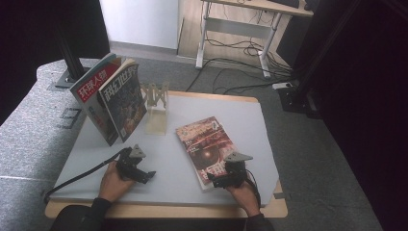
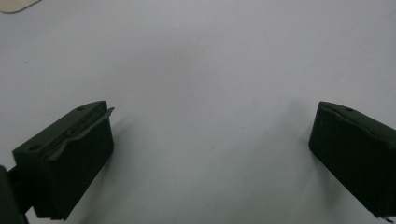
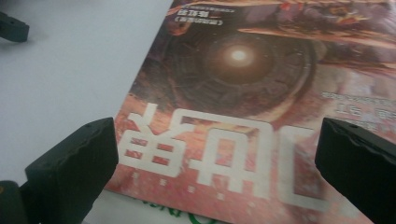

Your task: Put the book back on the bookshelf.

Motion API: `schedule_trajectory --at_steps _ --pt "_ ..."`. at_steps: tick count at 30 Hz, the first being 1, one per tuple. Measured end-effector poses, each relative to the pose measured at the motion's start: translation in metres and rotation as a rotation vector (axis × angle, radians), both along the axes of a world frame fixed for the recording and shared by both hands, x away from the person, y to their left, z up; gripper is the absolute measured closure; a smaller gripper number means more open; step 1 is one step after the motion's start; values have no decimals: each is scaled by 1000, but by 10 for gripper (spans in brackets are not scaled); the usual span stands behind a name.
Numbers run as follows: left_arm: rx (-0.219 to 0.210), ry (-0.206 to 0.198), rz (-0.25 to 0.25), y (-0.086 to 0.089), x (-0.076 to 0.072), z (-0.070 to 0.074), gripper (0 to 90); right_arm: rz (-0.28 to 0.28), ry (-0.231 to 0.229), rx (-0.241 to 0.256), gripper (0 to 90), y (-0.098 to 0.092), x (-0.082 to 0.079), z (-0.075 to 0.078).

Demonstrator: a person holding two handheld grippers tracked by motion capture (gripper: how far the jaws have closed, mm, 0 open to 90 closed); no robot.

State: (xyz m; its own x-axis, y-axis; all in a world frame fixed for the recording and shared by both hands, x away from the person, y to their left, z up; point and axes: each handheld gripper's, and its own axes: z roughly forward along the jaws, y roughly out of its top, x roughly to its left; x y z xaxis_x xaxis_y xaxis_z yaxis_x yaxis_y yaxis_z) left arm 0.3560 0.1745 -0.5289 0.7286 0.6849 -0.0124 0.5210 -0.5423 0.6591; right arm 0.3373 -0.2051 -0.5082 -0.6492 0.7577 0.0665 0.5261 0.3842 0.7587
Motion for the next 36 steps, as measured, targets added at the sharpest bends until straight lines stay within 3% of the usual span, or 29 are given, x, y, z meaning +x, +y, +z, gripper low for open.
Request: schedule_trajectory --at_steps 8,16,26,36 --pt "0 1 0 0 0 0 0 31 -1 -19 0 18 -1 -3" --pt "0 0 0 0 0 0 0 40 -15 -72 0 28 -2 -6" --pt "0 0 0 0 0 0 0 44 -40 -99 14 26 -3 -8" --pt "0 0 0 0 0 0 0 22 -34 -97 13 7 -3 -8"
